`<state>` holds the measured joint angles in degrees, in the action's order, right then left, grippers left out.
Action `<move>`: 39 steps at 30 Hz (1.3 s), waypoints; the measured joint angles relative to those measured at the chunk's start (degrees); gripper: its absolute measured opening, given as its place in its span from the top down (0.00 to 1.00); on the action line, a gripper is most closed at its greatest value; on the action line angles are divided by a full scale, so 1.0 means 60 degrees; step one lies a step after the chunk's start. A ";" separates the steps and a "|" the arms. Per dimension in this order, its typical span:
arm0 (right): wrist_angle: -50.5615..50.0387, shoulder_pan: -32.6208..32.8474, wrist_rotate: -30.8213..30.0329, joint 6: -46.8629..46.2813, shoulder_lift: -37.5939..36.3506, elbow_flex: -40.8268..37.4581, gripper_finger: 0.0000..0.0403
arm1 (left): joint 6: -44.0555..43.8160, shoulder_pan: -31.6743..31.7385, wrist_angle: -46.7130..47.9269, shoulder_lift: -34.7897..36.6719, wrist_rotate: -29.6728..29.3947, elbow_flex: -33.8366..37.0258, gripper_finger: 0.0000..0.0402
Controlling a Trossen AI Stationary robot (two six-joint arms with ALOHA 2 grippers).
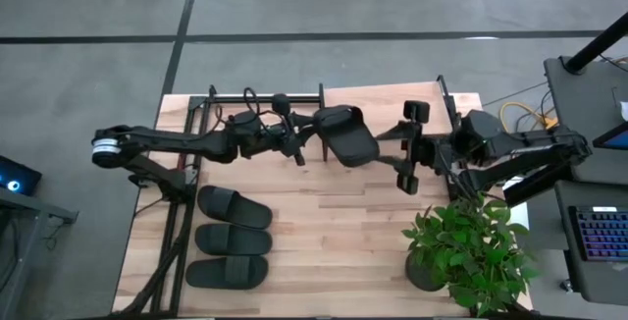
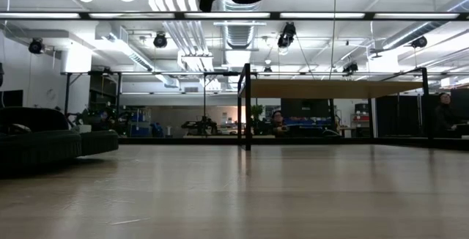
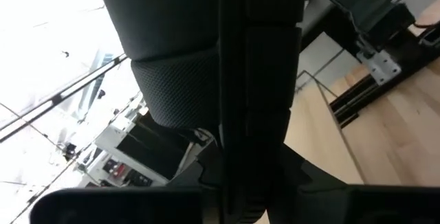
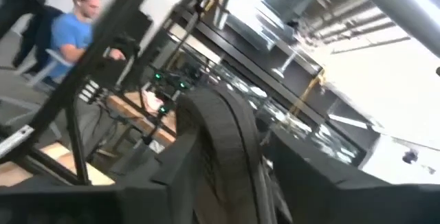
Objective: Pick and place slides into the shelf
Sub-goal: Put the black slipper on the shelf
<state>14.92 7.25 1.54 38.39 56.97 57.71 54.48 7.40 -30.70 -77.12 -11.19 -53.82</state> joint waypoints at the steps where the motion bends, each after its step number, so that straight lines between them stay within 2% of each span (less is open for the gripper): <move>1: -0.0059 0.0000 -0.0040 -0.0023 0.0000 0.0040 0.52 | 0.0066 0.0004 0.0115 0.0087 -0.0125 0.0047 0.91; 6: -0.0949 0.0006 -0.0275 -0.0707 -0.0051 0.0543 0.47 | 0.0958 0.0007 0.1119 0.0395 -0.1047 0.0105 0.91; 11: -0.2731 0.0000 -0.0339 -0.1551 -0.0121 0.1549 0.48 | 0.1844 0.0007 0.1849 0.0575 -0.1050 0.0123 0.91; 13: -0.3522 0.0007 -0.0678 -0.1818 -0.0043 0.2042 0.49 | 0.2191 0.0000 0.2258 0.0646 -0.1053 0.0123 0.91; 16: -0.5050 0.0004 -0.1699 -0.1939 0.0159 0.2843 0.49 | 0.2520 -0.0015 0.2821 0.0656 -0.1024 0.0107 0.91; 20: -0.7175 -0.0004 -0.2809 -0.1989 0.0773 0.3903 0.49 | 0.2550 -0.0014 0.3001 0.0640 -0.0886 0.0071 0.91; 31: -1.0805 -0.0073 -0.3523 -0.1739 0.3057 0.6418 0.49 | 0.2492 -0.0028 0.2949 0.0486 -0.0097 -0.0025 0.91; 39: -1.2104 -0.0340 -0.3516 -0.1568 0.4328 0.8163 0.49 | 0.2558 -0.0043 0.3010 0.0380 0.0019 -0.0245 0.91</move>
<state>-57.70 5.21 -19.56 28.98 82.94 106.69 69.83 7.14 -12.65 -74.84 -11.08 -55.29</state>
